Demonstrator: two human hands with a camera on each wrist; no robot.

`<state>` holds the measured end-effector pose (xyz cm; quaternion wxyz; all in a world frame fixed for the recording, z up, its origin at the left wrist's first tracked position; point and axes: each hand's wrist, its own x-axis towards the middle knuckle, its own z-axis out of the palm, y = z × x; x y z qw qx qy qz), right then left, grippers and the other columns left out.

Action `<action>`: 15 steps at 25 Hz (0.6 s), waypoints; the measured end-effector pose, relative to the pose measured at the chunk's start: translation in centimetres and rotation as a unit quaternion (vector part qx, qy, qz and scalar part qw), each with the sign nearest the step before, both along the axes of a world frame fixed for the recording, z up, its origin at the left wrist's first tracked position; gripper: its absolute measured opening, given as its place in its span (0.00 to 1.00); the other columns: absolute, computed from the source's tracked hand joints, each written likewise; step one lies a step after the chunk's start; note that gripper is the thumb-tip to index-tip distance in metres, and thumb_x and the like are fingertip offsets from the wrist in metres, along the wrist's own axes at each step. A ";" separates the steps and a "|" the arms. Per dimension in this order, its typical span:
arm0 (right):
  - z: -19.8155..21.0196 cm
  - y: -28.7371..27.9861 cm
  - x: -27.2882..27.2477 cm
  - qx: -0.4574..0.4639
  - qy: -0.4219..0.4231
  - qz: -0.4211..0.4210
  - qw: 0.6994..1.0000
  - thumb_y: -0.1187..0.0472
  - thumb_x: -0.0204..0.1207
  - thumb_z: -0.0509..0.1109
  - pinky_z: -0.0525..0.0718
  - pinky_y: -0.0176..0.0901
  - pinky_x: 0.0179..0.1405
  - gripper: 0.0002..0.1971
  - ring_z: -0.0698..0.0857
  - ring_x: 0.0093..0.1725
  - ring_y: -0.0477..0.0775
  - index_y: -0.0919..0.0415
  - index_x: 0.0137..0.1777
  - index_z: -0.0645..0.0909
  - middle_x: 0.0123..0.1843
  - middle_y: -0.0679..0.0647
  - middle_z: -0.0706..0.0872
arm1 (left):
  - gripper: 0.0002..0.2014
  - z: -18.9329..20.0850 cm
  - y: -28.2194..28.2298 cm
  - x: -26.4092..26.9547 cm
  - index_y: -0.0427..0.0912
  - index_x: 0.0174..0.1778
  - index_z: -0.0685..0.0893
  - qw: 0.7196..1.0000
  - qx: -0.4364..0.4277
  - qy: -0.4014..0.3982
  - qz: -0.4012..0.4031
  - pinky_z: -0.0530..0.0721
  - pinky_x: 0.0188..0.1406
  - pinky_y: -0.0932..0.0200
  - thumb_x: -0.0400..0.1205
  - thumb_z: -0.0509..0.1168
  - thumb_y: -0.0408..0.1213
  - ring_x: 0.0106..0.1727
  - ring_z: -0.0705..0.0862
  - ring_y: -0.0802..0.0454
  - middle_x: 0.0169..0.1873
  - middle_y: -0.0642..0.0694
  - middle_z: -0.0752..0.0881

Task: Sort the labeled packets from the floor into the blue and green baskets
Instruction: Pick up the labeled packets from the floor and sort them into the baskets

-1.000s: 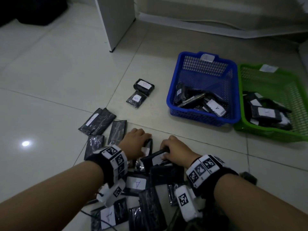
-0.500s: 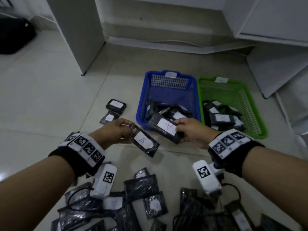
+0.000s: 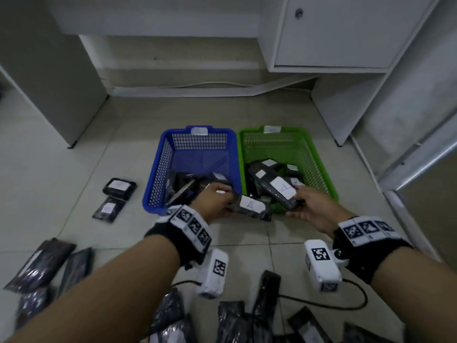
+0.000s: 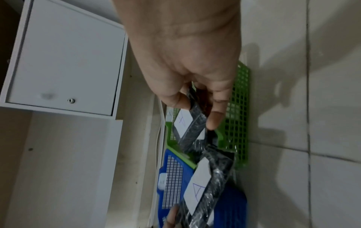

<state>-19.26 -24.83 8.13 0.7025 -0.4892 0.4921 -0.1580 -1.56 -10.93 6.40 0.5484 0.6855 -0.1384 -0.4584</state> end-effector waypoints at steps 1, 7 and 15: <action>-0.5 -1.4 -0.6 -0.017 0.018 -0.020 0.999 0.72 0.80 0.58 0.82 0.38 0.20 0.11 0.81 0.36 0.53 0.61 0.53 0.79 0.41 0.57 0.85 | 0.09 -0.9 -1.2 -0.9 0.38 0.51 0.78 0.999 -0.007 0.000 0.043 0.89 0.35 0.48 0.80 0.60 0.22 0.33 0.82 0.45 0.39 0.35 0.81; -3.0 -7.0 -1.8 -0.044 0.011 -0.106 0.993 0.74 0.79 0.60 0.78 0.43 0.28 0.09 0.77 0.31 0.53 0.63 0.52 0.77 0.39 0.60 0.82 | 0.10 -3.5 -6.0 -4.6 0.41 0.42 0.78 0.985 -0.057 0.011 0.162 0.88 0.34 0.59 0.83 0.58 0.23 0.47 0.84 0.40 0.52 0.32 0.80; -3.9 -5.4 0.4 -0.046 -0.066 -0.027 0.996 0.72 0.80 0.60 0.79 0.43 0.30 0.12 0.80 0.34 0.53 0.56 0.45 0.81 0.42 0.59 0.86 | 0.10 -3.6 -4.3 -4.5 0.42 0.48 0.82 0.972 -0.072 -0.006 0.223 0.85 0.32 0.56 0.84 0.57 0.26 0.38 0.84 0.49 0.47 0.37 0.85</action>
